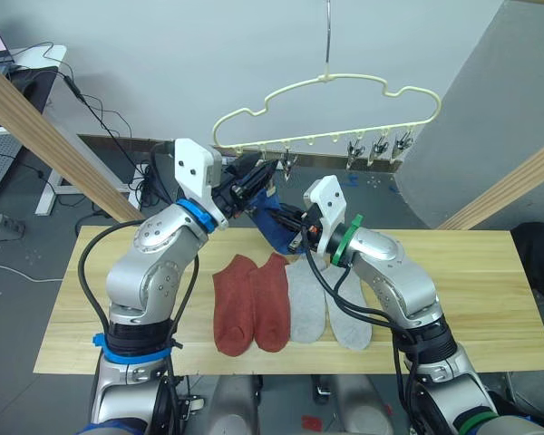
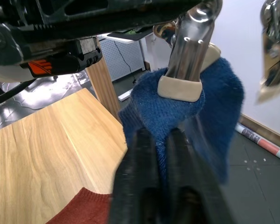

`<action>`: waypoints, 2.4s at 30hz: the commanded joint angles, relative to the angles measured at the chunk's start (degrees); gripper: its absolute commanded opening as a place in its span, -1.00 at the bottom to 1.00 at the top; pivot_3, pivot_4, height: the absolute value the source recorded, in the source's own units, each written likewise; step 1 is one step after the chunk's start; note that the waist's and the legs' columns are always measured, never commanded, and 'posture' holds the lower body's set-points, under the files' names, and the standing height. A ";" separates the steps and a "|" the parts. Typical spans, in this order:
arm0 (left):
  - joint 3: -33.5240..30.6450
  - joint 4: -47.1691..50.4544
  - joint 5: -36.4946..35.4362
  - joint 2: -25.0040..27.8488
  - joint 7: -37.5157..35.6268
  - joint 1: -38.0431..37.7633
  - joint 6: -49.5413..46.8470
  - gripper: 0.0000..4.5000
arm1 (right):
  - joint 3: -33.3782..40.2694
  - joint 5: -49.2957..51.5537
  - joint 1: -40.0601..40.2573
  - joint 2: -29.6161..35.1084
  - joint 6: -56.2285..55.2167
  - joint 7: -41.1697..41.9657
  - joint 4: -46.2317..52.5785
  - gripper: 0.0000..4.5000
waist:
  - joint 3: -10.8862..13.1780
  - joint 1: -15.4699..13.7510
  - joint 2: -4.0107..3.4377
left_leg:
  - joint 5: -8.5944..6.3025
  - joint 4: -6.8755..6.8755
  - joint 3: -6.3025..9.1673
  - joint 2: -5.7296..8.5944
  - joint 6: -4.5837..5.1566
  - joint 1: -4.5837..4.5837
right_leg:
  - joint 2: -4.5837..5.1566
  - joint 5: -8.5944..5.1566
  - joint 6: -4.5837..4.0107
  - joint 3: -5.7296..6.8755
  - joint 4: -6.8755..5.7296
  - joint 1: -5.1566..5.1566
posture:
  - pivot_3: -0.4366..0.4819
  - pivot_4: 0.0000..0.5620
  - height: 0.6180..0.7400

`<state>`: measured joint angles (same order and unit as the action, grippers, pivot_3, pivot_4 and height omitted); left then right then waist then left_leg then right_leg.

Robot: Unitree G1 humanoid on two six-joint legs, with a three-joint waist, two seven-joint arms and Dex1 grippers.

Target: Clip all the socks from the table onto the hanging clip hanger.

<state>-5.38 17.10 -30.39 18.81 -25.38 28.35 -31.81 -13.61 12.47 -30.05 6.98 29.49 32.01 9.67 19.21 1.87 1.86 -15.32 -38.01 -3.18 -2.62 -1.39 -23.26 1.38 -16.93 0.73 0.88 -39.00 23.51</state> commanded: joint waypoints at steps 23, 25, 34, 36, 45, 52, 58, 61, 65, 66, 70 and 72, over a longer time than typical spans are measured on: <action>12.59 -2.97 26.01 -11.20 12.76 -7.88 24.50 -0.19 | 16.30 17.91 11.07 27.78 12.99 10.02 28.19 -0.08 | -0.01 0.42 0.02 | -0.07 -0.05 0.04 0.02 0.26 -0.06 | -0.02 0.08 -0.11 0.02 -0.01 -0.02 | -0.37 0.21 1.00; 12.66 -4.81 27.51 -12.46 14.36 -7.26 25.27 -0.19 | 16.93 18.70 11.24 28.31 13.85 9.32 28.73 -0.08 | -0.01 0.63 0.02 | -0.07 -0.06 0.02 0.02 0.27 -0.07 | -0.01 0.08 -0.11 0.00 0.01 -0.02 | -0.40 0.23 1.00; 11.82 -14.71 28.47 -16.26 15.73 -1.38 29.69 -0.19 | 18.24 21.79 11.57 29.56 16.46 6.88 30.70 -0.08 | -0.01 1.26 0.02 | -0.07 -0.07 0.01 0.03 0.27 -0.08 | -0.02 0.08 -0.10 0.01 0.02 -0.02 | -0.44 0.24 1.00; 11.37 -16.68 29.17 -16.82 16.93 0.05 31.02 -0.19 | 18.31 22.24 11.52 29.78 16.66 6.57 30.85 -0.08 | 0.00 1.40 0.02 | -0.07 -0.07 0.00 0.03 0.28 -0.09 | -0.02 0.09 -0.10 0.00 0.02 -0.02 | -0.44 0.25 1.00; 10.21 -21.79 30.87 -18.62 20.80 5.24 35.15 -0.19 | 18.47 23.46 11.63 30.55 16.71 5.68 30.72 -0.08 | 0.00 1.48 0.03 | -0.04 -0.06 -0.04 0.04 0.23 -0.10 | -0.02 0.09 -0.09 -0.01 0.06 -0.02 | -0.46 0.25 1.00; 10.41 -20.21 30.68 -19.34 20.21 4.89 34.62 -0.19 | 18.59 24.05 11.97 30.91 16.40 5.06 30.63 -0.08 | 0.00 1.50 0.03 | 0.00 -0.06 -0.04 0.03 0.15 -0.10 | -0.02 0.08 -0.09 -0.01 0.06 -0.02 | -0.46 0.24 1.00; 10.47 -19.93 31.34 -19.46 20.74 4.90 34.22 -0.19 | 18.64 24.24 12.03 30.95 16.23 4.96 30.42 -0.08 | 0.00 1.51 0.03 | 0.01 -0.06 -0.04 0.03 0.14 -0.10 | -0.02 0.08 -0.08 -0.01 0.06 -0.02 | -0.46 0.24 1.00; 10.70 -19.28 31.85 -19.63 21.22 4.48 33.79 -0.19 | 18.68 24.37 12.12 31.02 16.22 5.05 30.37 -0.08 | 0.00 1.50 0.03 | 0.01 -0.06 -0.04 0.03 0.14 -0.10 | -0.02 0.08 -0.08 -0.01 0.07 -0.02 | -0.46 0.24 1.00; 10.94 -18.60 32.11 -19.93 21.54 3.98 33.40 -0.19 | 18.64 24.54 12.07 31.01 16.24 4.97 30.27 -0.08 | 0.00 1.50 0.03 | 0.01 -0.06 -0.04 0.03 0.14 -0.10 | -0.02 0.08 -0.08 -0.01 0.07 -0.02 | -0.46 0.24 1.00; 10.95 -18.57 32.09 -19.98 21.54 3.94 33.34 -0.19 | 18.59 24.55 12.04 31.00 16.22 4.95 30.21 -0.08 | 0.00 1.50 0.03 | 0.01 -0.05 -0.04 0.03 0.14 -0.10 | -0.02 0.08 -0.08 -0.01 0.07 -0.02 | -0.46 0.24 1.00; 11.36 -18.26 32.79 -20.27 22.08 3.25 33.20 -0.19 | 18.70 24.84 12.24 31.12 16.32 4.85 30.41 -0.08 | 0.00 1.51 0.03 | 0.01 -0.06 -0.04 0.03 0.14 -0.10 | -0.02 0.08 -0.08 -0.01 0.07 -0.02 | -0.47 0.25 1.00; 11.78 -18.22 33.58 -20.56 22.82 2.90 33.18 -0.19 | 18.70 24.96 12.34 31.23 16.37 4.81 30.47 -0.08 | 0.00 1.51 0.03 | 0.01 -0.05 -0.05 0.03 0.14 -0.10 | -0.02 0.08 -0.08 -0.01 0.07 -0.02 | -0.47 0.25 1.00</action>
<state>5.53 -4.30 2.07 -1.18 -3.37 31.61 0.82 3.35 36.64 -18.36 37.51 46.63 37.07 38.03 19.21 3.37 1.89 -15.31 -38.07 -3.23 -2.59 -1.25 -23.36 1.36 -16.85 0.65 0.87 -38.94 23.49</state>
